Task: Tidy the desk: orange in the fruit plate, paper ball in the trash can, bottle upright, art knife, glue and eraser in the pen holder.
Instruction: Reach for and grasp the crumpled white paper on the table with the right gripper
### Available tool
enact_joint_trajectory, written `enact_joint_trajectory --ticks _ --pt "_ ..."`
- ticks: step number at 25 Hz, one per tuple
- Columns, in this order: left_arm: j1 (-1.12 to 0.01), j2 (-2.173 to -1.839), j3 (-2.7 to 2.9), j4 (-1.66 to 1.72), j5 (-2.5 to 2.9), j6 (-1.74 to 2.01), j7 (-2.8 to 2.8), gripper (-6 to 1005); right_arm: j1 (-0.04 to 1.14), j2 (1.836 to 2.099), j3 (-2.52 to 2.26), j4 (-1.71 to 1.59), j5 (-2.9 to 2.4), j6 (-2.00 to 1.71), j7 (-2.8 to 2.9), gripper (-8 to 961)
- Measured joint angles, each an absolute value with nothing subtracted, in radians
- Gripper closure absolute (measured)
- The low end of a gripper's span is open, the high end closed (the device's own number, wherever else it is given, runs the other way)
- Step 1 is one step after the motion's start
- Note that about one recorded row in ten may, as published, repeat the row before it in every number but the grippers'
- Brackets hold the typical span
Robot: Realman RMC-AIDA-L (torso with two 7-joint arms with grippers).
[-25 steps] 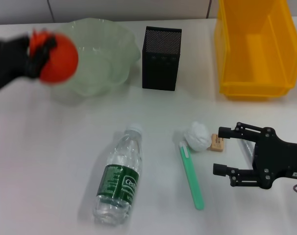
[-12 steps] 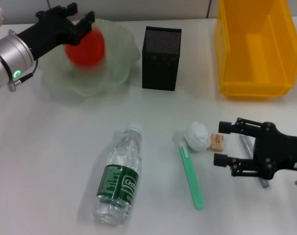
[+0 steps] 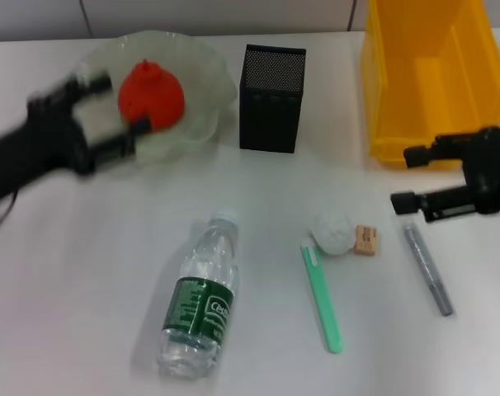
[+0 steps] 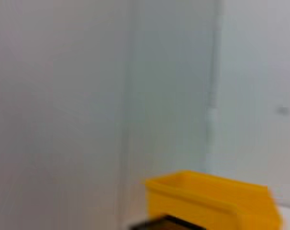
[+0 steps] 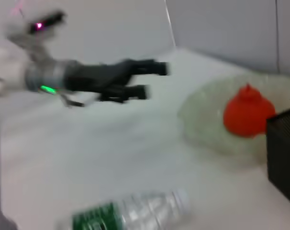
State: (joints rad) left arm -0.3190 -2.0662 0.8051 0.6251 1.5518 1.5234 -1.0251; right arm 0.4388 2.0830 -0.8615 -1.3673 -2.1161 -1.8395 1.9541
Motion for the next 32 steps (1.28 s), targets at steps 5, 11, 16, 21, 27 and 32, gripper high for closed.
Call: enact_joint_trajectory --ticks 5,11,16,21,27,32 --pt "-0.213 -2.069 0.832 0.627 1.548 1.592 -0.955 183 0.552 2.083 -1.042 -1.505 -2.341 -1.811 2.223 137" --pt "-0.202 -2.069 0.83 0.586 1.55 1.59 -0.934 159 0.645 2.084 -1.279 -1.425 -2.521 -1.695 2.359 146" --pt "-0.202 -2.069 0.833 0.585 1.552 1.586 -0.934 159 0.662 2.085 -1.381 -1.328 -2.528 -1.606 2.376 154" --pt "-0.217 -2.068 0.834 0.584 1.552 1.576 -0.933 160 0.69 2.088 -1.401 -1.216 -2.501 -1.531 2.378 162" --pt "-0.234 -2.068 0.834 0.57 1.554 1.559 -0.928 160 0.738 2.088 -1.418 -1.086 -2.495 -1.484 2.37 171" --pt "-0.243 -2.068 0.834 0.557 1.554 1.547 -0.918 161 0.771 2.088 -1.423 -0.995 -2.495 -1.449 2.358 260"
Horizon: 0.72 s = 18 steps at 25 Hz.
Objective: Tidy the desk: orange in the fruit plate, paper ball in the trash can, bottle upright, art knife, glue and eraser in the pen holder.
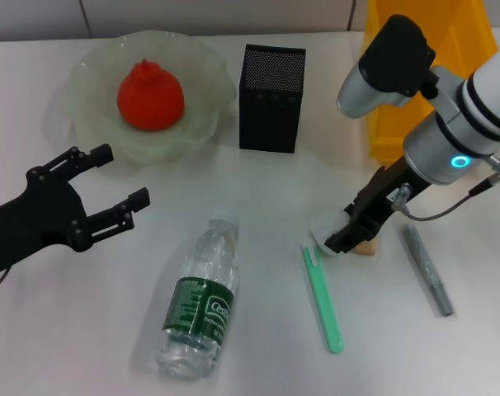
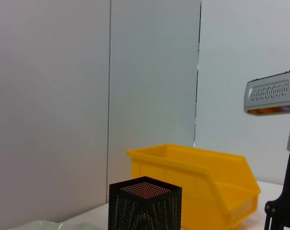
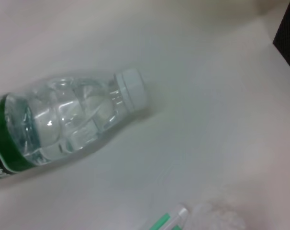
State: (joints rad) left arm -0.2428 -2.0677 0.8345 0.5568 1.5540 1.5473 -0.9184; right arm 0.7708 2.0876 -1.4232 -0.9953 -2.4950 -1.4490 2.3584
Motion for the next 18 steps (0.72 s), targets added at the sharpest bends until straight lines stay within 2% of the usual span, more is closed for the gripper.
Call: enact_joint_trajectory --ticks 3,8,11,18 --pt "-0.243 -2.068 0.834 0.557 1.554 1.545 -0.91 161 0.774 2.088 -1.421 -0.987 -2.495 -1.438 2.357 385" --pt "-0.242 -2.068 0.832 0.555 1.554 1.545 -0.909 161 0.747 2.086 -1.382 -1.076 -2.468 -1.489 2.368 520" --pt "-0.241 -2.068 0.833 0.555 1.554 1.545 -0.909 161 0.721 2.085 -1.331 -1.157 -2.459 -1.53 2.372 524" --pt "-0.24 -2.068 0.835 0.555 1.554 1.57 -0.911 162 0.604 2.08 -1.04 -1.576 -2.504 -1.646 2.408 532"
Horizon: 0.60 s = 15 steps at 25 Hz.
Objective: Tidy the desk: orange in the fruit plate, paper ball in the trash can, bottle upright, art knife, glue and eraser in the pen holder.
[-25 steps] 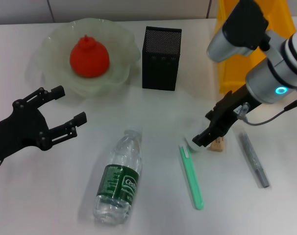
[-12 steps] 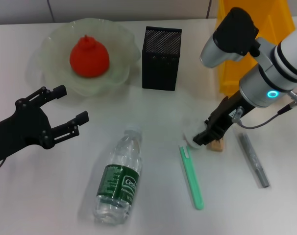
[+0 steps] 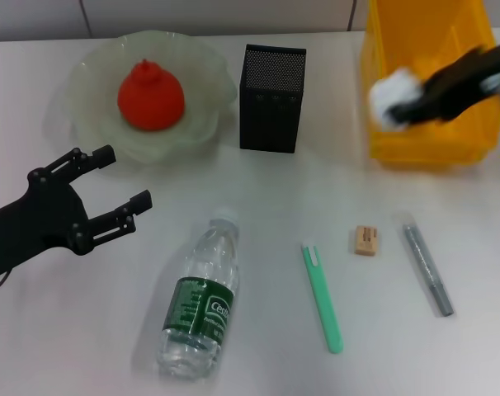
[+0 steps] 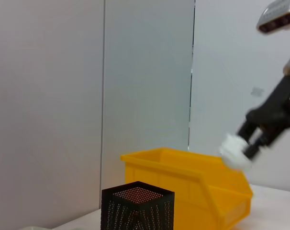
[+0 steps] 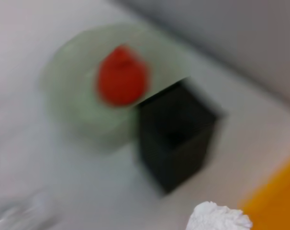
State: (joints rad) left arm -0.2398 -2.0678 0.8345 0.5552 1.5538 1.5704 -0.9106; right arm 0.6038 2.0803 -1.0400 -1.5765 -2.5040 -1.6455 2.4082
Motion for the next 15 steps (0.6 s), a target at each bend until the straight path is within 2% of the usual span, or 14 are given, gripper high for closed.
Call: enact_joint_trajectory --ticks 4,9,15 --pt "-0.241 -2.068 0.836 0.555 1.554 1.589 -0.913 162 0.599 2.076 -0.907 -1.59 -2.536 -1.609 2.385 524" --pt "-0.248 -2.067 0.858 0.563 1.555 1.618 -0.952 162 0.597 2.068 -0.853 -1.413 -2.543 -1.385 2.346 513" --pt "-0.246 -2.072 0.93 0.659 1.553 1.624 -1.099 163 0.6 2.078 -0.862 -1.229 -2.472 -1.188 2.286 333"
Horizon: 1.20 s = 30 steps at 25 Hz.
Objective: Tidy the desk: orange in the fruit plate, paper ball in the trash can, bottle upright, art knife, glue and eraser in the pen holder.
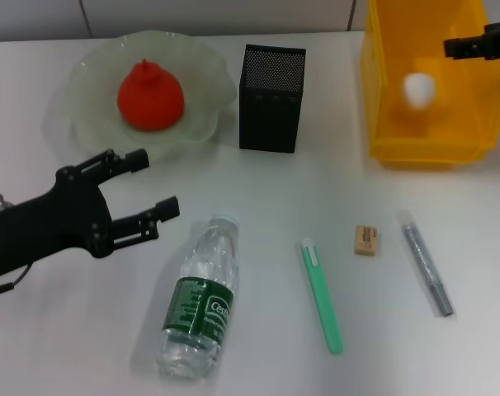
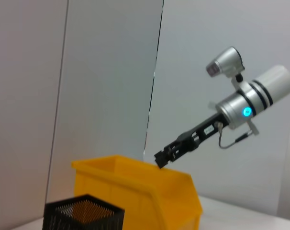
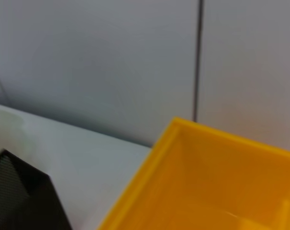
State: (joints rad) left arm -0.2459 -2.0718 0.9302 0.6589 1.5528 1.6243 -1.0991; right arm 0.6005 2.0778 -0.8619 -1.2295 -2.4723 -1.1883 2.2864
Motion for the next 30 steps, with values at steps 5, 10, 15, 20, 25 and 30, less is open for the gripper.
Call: enact_joint_trajectory --ticks 5,10,15,20,25,30 --pt "-0.225 -2.079 0.979 0.805 1.501 1.613 -1.274 163 0.508 2.082 -0.864 -1.253 -2.229 -1.228 2.144 138" --pt "-0.102 -2.077 1.245 1.146 1.449 1.396 -1.457 164 0.354 2.083 -0.899 -1.209 -1.843 -1.319 1.825 138" --pt "0.039 -2.071 1.526 1.572 1.701 1.063 -1.869 164 0.232 2.083 -0.92 -0.935 -1.548 -1.499 1.296 138" --pt "0.045 -2.073 1.693 1.753 2.075 0.998 -2.303 169 0.226 2.085 -0.913 -0.685 -1.531 -1.542 1.033 138" --pt "-0.04 -2.076 1.883 1.799 2.47 0.996 -2.701 177 0.233 2.084 -0.914 -0.553 -1.53 -1.537 0.9 138" --pt "-0.143 -2.08 1.972 1.732 2.624 1.006 -2.868 185 0.24 2.084 -0.92 -0.526 -1.535 -1.516 0.878 138"
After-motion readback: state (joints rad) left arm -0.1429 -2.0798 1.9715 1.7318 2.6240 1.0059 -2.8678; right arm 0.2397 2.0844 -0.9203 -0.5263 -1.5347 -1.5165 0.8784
